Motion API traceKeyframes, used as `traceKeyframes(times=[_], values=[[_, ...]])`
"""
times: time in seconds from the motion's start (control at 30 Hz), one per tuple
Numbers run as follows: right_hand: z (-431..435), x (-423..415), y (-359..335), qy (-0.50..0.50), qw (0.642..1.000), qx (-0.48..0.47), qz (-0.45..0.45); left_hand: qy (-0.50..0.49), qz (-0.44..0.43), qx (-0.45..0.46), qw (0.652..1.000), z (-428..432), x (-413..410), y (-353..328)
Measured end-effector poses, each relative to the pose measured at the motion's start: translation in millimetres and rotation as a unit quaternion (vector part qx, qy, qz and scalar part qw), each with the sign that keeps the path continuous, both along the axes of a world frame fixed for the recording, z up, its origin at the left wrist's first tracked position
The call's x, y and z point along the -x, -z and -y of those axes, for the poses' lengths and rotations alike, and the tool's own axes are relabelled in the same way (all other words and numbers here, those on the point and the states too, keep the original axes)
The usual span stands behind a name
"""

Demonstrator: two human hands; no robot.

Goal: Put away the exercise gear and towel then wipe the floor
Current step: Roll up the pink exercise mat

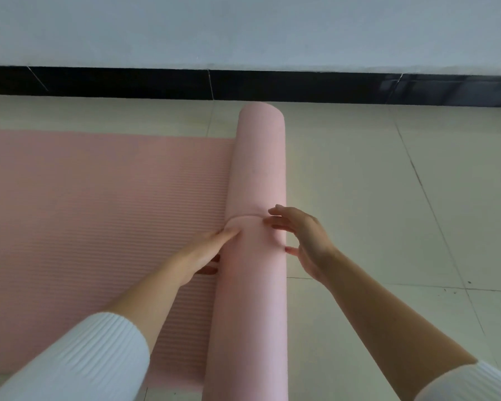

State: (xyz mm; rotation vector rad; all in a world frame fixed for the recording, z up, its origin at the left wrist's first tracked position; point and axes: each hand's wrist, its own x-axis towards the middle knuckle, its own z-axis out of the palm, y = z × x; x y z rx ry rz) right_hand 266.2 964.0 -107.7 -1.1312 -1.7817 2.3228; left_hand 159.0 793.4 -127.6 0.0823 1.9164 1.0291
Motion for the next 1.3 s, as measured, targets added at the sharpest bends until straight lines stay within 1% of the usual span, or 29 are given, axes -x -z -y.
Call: traceKeyframes(times=[0.03,0.1,0.17,0.23,0.3,0.37,0.43,0.47,0.5,0.57,0.6,0.63,0.7,0.73,0.77,0.87,1.0,1.2,1.3], values=[[3,6,1,0.013,1.0,0.017,0.002,0.002,0.0,-0.006,1.0,2,-1,2],[7,15,5,0.057,0.997,0.044,0.012,-0.047,-0.003,-0.03,0.998,7,4,7],[11,19,10,0.094,0.993,0.072,0.024,-0.107,-0.045,-0.059,0.991,13,13,10],[19,21,16,0.087,0.993,0.073,0.035,-0.124,-0.101,-0.066,0.985,21,24,13],[27,24,20,0.036,0.999,0.007,0.034,-0.131,-0.148,-0.062,0.978,29,28,14],[31,29,22,-0.028,0.996,-0.082,0.009,-0.165,-0.156,-0.059,0.972,35,30,13],[32,35,22,-0.117,0.979,-0.166,0.003,-0.201,-0.12,-0.022,0.972,43,34,9],[32,38,22,-0.148,0.972,-0.18,0.003,-0.21,-0.082,-0.003,0.974,48,36,6],[33,40,24,-0.151,0.973,-0.172,-0.006,-0.205,-0.046,0.007,0.978,52,38,4],[38,42,30,-0.083,0.988,-0.127,-0.027,-0.139,-0.015,0.009,0.99,57,40,3],[40,42,34,-0.045,0.995,-0.082,-0.02,-0.097,-0.014,0.002,0.995,57,39,4],[41,39,38,-0.025,1.0,-0.017,-0.004,-0.065,-0.02,-0.008,0.998,56,37,5],[42,32,48,-0.029,0.992,0.117,0.032,-0.046,-0.018,-0.015,0.999,53,36,6],[41,29,50,-0.053,0.986,0.151,0.037,-0.042,-0.014,-0.017,0.999,51,36,5],[40,28,50,-0.077,0.983,0.161,0.034,-0.034,-0.012,-0.016,0.999,50,36,4],[35,24,43,-0.076,0.985,0.153,0.024,-0.025,0.01,-0.015,1.0,39,31,-6],[15,6,33,-0.064,0.986,0.146,0.039,0.0,0.052,-0.037,0.998,16,17,-12],[-46,-47,13,-0.034,0.994,0.088,0.063,0.037,0.091,-0.075,0.992,-51,-23,-3],[-80,-77,4,-0.021,0.995,0.05,0.08,0.064,0.125,-0.097,0.985,-88,-49,2]])
